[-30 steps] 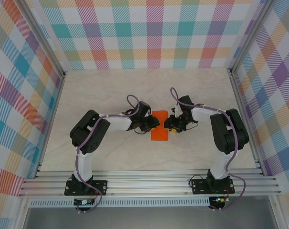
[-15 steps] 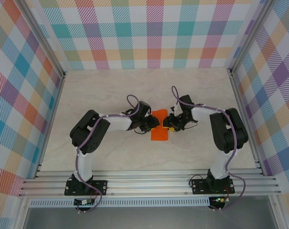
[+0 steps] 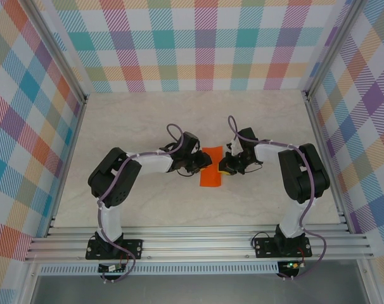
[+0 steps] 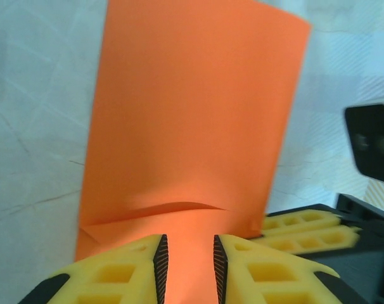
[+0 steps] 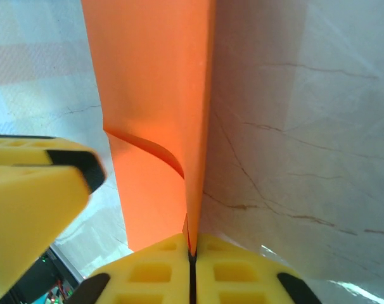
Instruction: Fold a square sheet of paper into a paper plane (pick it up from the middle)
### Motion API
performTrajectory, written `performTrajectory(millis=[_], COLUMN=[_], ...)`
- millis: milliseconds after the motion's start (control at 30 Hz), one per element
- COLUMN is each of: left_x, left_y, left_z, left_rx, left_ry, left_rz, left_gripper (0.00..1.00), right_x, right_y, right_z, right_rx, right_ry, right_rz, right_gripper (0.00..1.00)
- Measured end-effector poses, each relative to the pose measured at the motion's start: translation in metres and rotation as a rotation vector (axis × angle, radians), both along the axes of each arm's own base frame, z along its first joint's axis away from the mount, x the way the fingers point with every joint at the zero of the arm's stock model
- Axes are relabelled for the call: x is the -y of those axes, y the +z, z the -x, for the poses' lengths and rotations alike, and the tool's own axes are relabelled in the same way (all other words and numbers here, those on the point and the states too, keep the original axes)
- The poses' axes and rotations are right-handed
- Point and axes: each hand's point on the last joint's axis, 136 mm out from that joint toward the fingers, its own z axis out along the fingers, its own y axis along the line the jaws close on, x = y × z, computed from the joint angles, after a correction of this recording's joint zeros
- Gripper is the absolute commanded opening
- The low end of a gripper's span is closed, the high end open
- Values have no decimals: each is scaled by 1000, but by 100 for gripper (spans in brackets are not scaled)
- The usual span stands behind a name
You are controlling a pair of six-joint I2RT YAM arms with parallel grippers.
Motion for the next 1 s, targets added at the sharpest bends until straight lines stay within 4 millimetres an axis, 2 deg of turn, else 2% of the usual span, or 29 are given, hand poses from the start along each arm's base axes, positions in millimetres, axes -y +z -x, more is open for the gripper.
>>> performTrajectory(millis=[133, 233, 300, 400, 533, 667, 767, 867, 1000], left_x=[-12, -29, -44, -67, -99, -131, -153, -168, -181], left_y=[24, 47, 63, 78, 79, 72, 71, 73, 76], left_z=[2, 6, 8, 12, 21, 31, 38, 43, 48], left_rx=[51, 105, 149, 195, 219, 216, 216, 225, 235], left_ry=[32, 77, 119, 182, 266, 352, 420, 469, 511], left_rz=[-3, -27, -50, -93, -175, -261, -314, -338, -359], left_gripper=[33, 34, 35, 35, 36, 38, 40, 41, 42], right_x=[4, 14, 24, 35, 56, 68, 60, 37, -4], right_y=[8, 27, 46, 74, 97, 92, 80, 58, 31], right_z=[4, 7, 7, 3, 6, 21, 27, 30, 38], right_rx=[10, 59, 117, 211, 291, 283, 255, 220, 177], right_ry=[3, 2, 1, 6, 11, 62, 118, 177, 250], right_rz=[22, 91, 179, 341, 602, 796, 889, 922, 902], right_gripper=[3, 2, 2, 1, 3, 5, 7, 13, 21])
